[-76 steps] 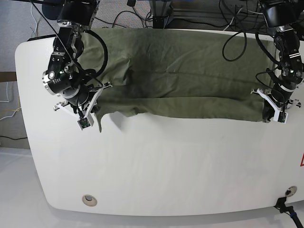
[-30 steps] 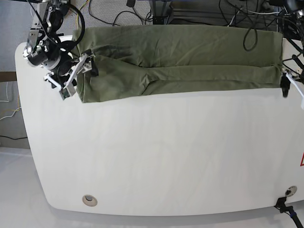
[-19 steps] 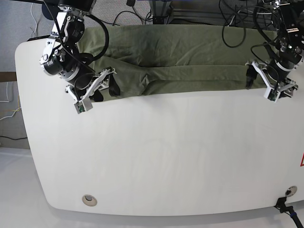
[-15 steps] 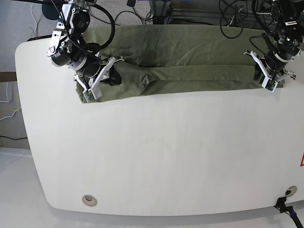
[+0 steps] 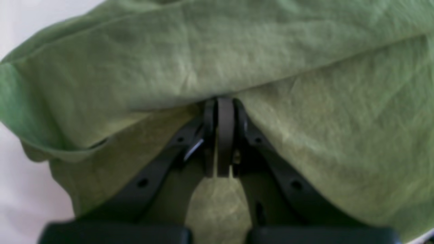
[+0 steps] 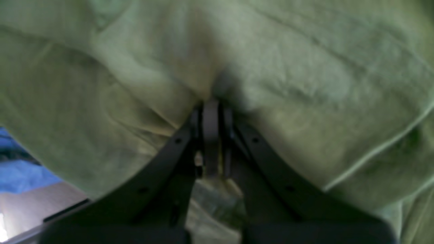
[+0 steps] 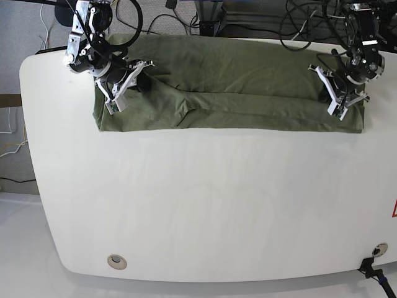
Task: Fold the T-shirt properly
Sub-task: 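Press and smooth the folded strip with both grippers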
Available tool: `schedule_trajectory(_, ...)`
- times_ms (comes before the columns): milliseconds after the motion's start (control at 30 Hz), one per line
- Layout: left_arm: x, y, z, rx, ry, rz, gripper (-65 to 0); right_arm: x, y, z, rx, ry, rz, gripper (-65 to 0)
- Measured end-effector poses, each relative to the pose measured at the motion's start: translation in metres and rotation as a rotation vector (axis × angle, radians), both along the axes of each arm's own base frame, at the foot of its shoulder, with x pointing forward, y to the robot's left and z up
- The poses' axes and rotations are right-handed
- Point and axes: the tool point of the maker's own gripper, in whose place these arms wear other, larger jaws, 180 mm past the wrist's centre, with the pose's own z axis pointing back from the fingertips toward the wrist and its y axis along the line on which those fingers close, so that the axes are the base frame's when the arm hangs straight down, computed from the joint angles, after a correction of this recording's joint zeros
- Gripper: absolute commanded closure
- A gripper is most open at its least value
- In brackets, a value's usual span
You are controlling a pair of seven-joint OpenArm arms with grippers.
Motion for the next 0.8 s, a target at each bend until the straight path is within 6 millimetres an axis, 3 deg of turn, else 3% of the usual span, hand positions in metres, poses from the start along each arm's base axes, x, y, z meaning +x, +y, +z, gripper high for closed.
schedule_trajectory(200, 0.038, -0.016, -0.002, -0.035, -0.032, -0.033, 0.0, 0.045, -0.028, -0.004, 0.024, -0.05, -0.048, 0.0)
schedule_trajectory(300, 0.048, -0.019, -0.004, -0.052, -0.032, -0.033, 0.0, 0.067, -0.04, -0.003, 0.008, -0.059, -0.061, 0.0)
schedule_trajectory(400, 0.055, -0.018, -0.001, -0.041, -0.031, -0.035, 0.0, 0.069, -0.044, -0.002, -0.018, -0.045, -0.063, 0.0)
schedule_trajectory(500, 0.056, -0.017, -0.001, -0.032, -0.025, -0.036, 0.0, 0.078, -0.049, 0.019, -0.098, -0.072, -0.029, -14.5)
schedule_trajectory(600, 0.06, -0.013, 0.001, -0.008, -0.022, -0.033, 0.0, 0.113, -0.048, 0.065, -0.104, -0.219, -0.027, -34.1)
schedule_trajectory(633, 0.06, -0.012, 0.002, 0.001, -0.019, -0.034, 0.0, 0.118, -0.048, 0.069, -0.099, -0.233, -0.029, -39.2)
schedule_trajectory(700, 0.058, -0.011, 0.001, 0.009, -0.017, -0.032, 0.0, 0.12, -0.056, 0.065, -0.101, -0.224, -0.043, -43.1)
schedule_trajectory(800, 0.057, -0.011, 0.006, 0.026, -0.023, -0.039, 0.0, 0.112, -0.08, 0.03, -0.164, -0.123, -0.079, -42.5)
